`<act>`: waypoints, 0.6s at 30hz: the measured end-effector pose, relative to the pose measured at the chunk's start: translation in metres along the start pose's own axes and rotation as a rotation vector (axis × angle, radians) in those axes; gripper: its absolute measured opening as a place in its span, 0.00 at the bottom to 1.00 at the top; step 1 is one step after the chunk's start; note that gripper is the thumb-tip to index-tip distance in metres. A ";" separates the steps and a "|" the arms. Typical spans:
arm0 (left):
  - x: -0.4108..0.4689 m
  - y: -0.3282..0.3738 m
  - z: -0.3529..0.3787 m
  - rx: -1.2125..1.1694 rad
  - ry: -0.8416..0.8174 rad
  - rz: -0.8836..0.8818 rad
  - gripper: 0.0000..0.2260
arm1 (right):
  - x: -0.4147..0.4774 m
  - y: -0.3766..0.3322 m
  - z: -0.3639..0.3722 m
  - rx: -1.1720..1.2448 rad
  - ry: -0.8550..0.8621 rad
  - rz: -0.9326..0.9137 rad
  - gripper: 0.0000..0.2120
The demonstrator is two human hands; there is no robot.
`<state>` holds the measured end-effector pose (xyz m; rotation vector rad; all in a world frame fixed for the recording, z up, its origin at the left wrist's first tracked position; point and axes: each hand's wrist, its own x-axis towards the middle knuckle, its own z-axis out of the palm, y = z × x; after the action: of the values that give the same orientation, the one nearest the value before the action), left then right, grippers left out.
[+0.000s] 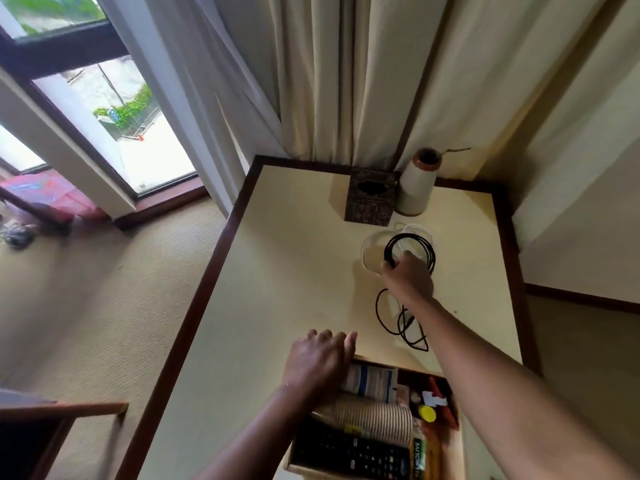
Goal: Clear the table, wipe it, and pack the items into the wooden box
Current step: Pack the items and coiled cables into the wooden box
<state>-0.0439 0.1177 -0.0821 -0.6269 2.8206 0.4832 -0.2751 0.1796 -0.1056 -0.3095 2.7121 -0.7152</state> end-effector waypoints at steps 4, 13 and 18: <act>0.001 -0.001 0.005 0.010 0.040 0.032 0.21 | -0.056 0.003 -0.039 0.344 0.081 -0.066 0.11; -0.004 0.006 -0.018 -0.404 0.204 0.004 0.19 | -0.157 0.012 -0.120 0.523 0.024 -0.348 0.09; 0.007 0.046 -0.118 -0.750 0.360 0.081 0.41 | -0.179 0.005 -0.147 0.636 -0.032 -0.401 0.10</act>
<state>-0.0861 0.1117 0.0372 -0.7830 2.9423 1.6268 -0.1624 0.2996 0.0576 -0.6939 2.2466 -1.6021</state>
